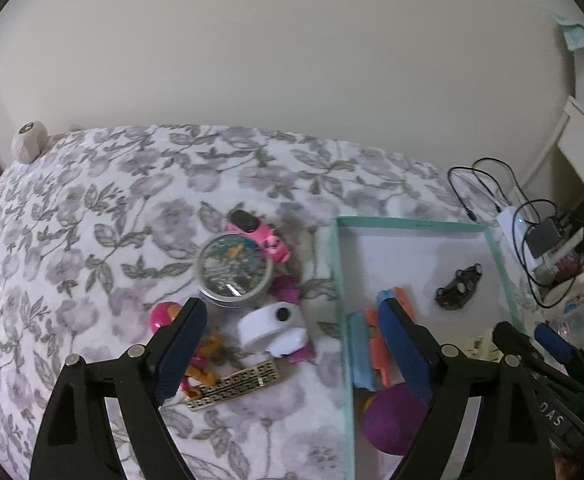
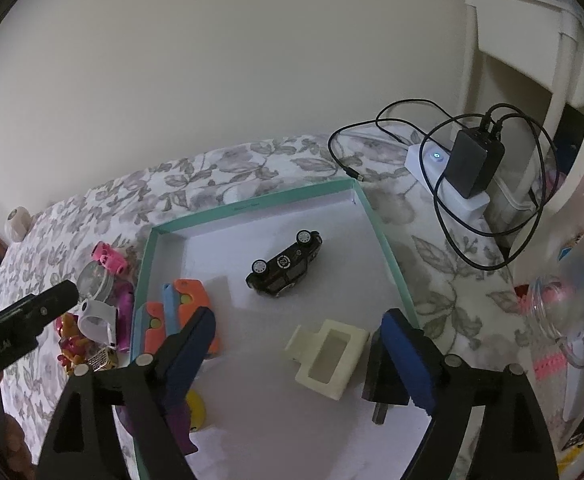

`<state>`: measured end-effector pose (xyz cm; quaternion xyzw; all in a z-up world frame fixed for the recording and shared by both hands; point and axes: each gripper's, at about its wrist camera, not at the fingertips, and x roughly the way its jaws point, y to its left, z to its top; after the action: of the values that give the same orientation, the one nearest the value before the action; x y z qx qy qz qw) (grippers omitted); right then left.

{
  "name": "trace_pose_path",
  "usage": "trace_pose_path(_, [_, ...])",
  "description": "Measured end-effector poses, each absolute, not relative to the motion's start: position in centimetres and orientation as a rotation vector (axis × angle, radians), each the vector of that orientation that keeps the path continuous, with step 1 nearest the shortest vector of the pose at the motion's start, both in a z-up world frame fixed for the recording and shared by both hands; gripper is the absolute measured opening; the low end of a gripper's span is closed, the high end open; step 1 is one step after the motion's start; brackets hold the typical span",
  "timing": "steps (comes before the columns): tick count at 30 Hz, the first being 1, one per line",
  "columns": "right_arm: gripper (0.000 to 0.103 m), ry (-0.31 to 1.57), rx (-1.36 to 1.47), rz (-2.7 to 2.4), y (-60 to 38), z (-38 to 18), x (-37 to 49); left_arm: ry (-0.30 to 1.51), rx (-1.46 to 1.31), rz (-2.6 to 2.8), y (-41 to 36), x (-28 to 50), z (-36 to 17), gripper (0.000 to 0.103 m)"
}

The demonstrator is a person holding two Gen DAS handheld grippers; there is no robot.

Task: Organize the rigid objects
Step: 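Move the left tool to the pink figure while the right tool approaches the gold bar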

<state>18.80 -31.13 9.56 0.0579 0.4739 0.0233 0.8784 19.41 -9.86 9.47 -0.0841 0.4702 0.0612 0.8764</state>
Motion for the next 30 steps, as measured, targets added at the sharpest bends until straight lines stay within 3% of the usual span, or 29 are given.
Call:
trace_pose_path(5, [0.102, 0.988, 0.108, 0.051, -30.7, 9.5, 18.8, 0.992, -0.198, 0.16, -8.5, 19.5, 9.2, 0.088])
trace_pose_path(8, [0.103, 0.987, 0.105, 0.054, -30.6, 9.5, 18.8, 1.0, -0.206, 0.179, -7.8, 19.5, 9.1, 0.091])
trace_pose_path(10, [0.103, 0.988, 0.099, 0.055, -30.4, 9.5, 18.8, 1.001, -0.212, 0.193, -7.3, 19.5, 9.0, 0.103])
trace_pose_path(30, [0.103, 0.944, 0.045, 0.085, -26.3, 12.9, 18.0, 0.996, -0.219, 0.262, -2.2, 18.0, 11.6, 0.103])
